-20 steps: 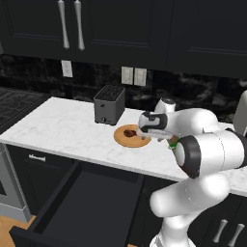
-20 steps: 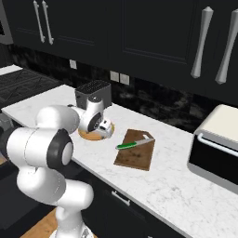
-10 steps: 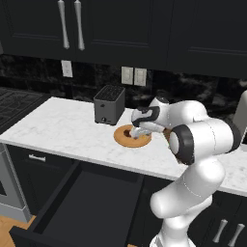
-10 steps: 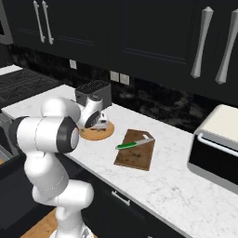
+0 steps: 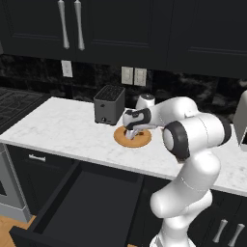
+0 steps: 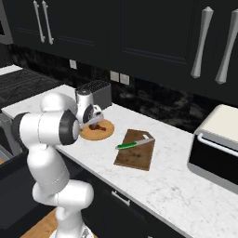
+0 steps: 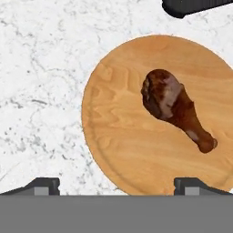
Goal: Pick up the knife from the drawer and place it on the cutting board. Then place the meat from the plate to the cutting board.
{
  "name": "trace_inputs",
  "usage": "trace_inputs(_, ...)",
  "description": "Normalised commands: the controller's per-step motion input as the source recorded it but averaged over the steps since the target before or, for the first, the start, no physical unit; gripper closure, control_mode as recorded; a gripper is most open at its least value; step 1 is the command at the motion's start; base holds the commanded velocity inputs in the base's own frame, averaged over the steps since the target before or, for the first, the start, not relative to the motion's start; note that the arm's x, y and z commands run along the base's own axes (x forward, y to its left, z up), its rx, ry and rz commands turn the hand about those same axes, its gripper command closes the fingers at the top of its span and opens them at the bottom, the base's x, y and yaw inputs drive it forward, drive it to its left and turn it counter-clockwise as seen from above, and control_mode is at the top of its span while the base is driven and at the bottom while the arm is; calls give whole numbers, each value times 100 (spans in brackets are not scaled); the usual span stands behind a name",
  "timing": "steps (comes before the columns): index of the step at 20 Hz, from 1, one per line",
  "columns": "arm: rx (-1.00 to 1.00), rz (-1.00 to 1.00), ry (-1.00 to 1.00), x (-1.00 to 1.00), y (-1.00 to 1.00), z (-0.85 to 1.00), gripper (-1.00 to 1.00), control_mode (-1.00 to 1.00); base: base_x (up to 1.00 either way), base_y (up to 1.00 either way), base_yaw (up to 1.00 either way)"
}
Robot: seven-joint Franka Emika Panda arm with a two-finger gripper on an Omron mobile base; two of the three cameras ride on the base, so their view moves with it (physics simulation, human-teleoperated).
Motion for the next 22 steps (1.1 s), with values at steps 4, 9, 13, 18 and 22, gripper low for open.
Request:
trace_inputs(4,-14,20,-1,28,0,1,-100,-100,0,0,0)
trace_inputs(9,-9,17,-1,24,0,0,-100,-100,0,0,0)
trace_inputs(13,-3,11,-1,22,0,-13,-100,-100,0,0,0)
trace_inputs(18,0,9,0,22,0,-25,-100,-100,0,0,0)
trace_inputs(22,0,4,0,36,-3,-21,-100,-100,0,0,0)
